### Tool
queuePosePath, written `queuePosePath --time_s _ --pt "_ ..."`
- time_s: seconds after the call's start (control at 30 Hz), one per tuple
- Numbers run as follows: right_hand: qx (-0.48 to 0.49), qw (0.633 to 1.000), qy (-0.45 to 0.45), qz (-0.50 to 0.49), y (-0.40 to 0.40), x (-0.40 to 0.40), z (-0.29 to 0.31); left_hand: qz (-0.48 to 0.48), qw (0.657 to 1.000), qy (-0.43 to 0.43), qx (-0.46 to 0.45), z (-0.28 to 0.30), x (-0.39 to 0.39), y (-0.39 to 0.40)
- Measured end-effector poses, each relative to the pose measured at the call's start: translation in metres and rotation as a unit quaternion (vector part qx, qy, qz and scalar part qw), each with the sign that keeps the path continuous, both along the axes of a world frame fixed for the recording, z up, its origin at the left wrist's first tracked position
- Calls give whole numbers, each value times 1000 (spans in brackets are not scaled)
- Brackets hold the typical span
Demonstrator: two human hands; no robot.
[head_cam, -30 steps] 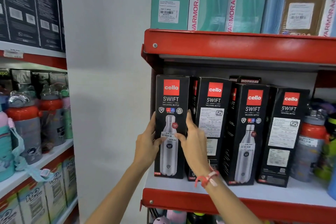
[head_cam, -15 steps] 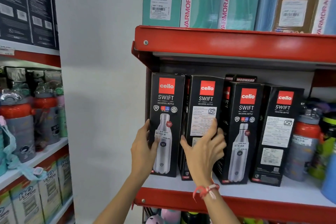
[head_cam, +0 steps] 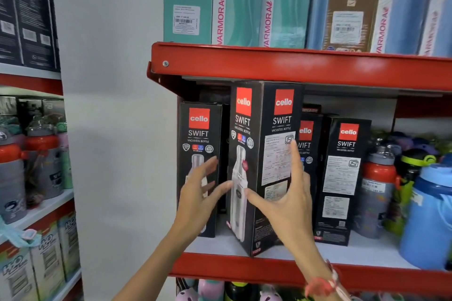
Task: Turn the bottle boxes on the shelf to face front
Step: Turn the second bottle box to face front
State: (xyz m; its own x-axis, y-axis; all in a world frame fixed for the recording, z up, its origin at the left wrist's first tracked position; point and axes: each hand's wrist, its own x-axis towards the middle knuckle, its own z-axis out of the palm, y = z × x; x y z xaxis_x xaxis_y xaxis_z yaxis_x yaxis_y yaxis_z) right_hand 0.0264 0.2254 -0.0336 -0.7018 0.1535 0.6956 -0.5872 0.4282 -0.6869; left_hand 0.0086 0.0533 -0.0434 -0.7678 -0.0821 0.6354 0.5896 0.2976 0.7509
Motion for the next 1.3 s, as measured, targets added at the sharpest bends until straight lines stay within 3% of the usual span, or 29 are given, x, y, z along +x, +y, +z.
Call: queuePosePath --time_s 0.13,0.37,0.47,0.63,0.93,1.13,1.3 --pt "-26 989 -67 132 22 11 3 -150 985 -81 -15 10 10 12" --pt "36 942 -147 300 52 -7 19 -110 993 -49 0 11 23 15" --pt "61 956 -122 262 48 -24 27 -54 998 -6 -8 8 9 24" --pt "97 983 -75 140 25 -54 3 11 1000 -18 -8 -15 -31 30" --pt "60 998 -18 17 11 -91 -33 182 981 -13 -61 -33 -63 52" --pt "98 993 -19 -61 1 -85 -28 208 974 -25 -81 -32 -66 57" --pt "111 992 -8 -61 10 -75 -32 212 969 -40 -118 -33 -61 58"
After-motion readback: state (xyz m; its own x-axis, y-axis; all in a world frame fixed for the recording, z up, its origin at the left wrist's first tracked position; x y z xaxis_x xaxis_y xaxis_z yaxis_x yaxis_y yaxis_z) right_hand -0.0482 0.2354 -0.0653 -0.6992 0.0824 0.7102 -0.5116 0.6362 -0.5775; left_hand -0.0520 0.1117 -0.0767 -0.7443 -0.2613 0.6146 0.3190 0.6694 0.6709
